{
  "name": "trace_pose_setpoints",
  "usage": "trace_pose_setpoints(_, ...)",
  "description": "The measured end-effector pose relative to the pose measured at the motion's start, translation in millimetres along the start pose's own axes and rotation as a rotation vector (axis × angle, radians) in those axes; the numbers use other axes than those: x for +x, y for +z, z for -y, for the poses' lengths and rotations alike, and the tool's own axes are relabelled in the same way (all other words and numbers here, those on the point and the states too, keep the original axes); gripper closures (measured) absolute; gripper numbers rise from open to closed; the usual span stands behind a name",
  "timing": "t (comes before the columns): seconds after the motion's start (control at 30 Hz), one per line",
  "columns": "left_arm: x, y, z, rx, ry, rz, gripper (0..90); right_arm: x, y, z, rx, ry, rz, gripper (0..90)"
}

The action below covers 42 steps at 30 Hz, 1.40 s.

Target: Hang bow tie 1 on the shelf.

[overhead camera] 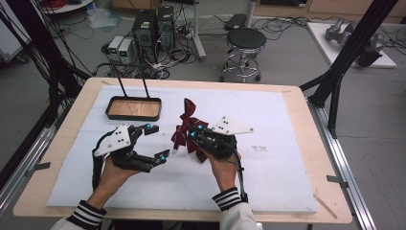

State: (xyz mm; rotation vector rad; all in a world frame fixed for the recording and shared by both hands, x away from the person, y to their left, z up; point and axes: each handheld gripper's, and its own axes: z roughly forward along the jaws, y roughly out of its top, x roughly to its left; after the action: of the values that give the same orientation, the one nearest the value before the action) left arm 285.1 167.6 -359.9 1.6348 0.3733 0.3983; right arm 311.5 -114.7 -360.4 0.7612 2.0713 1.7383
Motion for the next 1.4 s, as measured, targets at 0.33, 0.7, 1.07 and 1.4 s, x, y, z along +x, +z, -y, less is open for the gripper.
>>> trace_pose_setpoints(0.33,-8.0,18.1,-10.1,0.049,0.030,-0.043,17.5,4.0,4.3,-1.5,-0.001,-0.016,-0.016,86.0)
trace_pose_setpoints(0.7,-7.7,25.4,-9.5,0.096,0.007,-0.090,28.8,7.1,2.4,-4.2,-0.005,-0.029,-0.030,85.8)
trace_pose_setpoints(1.07,-11.2,20.4,-11.8,0.087,0.035,-0.141,54.6,8.0,1.4,-4.4,0.001,-0.040,-0.028,85.5)
trace_pose_setpoints(1.4,-9.6,18.9,-11.9,0.096,0.014,-0.156,77.8,10.5,3.0,-4.1,0.014,-0.049,-0.041,85.6)
